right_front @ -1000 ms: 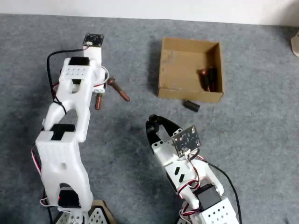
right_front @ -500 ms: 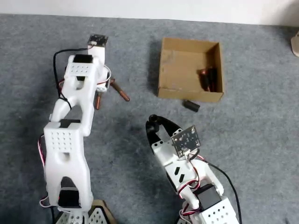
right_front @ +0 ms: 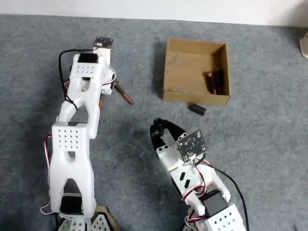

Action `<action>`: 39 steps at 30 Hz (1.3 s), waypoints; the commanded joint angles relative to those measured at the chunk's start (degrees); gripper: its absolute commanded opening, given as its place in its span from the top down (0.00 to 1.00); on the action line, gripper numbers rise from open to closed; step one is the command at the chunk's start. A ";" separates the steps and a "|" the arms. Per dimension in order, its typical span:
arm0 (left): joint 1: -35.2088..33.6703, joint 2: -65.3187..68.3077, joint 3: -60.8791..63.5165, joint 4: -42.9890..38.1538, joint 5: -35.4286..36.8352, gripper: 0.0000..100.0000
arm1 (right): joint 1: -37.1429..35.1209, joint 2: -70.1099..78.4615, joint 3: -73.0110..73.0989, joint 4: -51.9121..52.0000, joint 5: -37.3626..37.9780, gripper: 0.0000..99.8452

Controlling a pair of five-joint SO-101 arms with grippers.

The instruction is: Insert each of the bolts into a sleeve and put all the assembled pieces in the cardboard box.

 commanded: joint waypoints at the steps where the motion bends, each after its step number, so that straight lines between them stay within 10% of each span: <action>1: -0.40 -1.98 -1.71 1.85 2.37 0.99 | -0.31 -0.40 6.73 -0.13 0.62 1.00; 24: 1.89 -25.63 14.90 13.54 4.92 0.99 | -0.31 -0.40 6.73 -0.13 0.62 1.00; 39: 9.89 -70.29 73.89 -41.76 14.68 0.99 | -0.31 -0.40 6.73 -0.13 0.62 1.00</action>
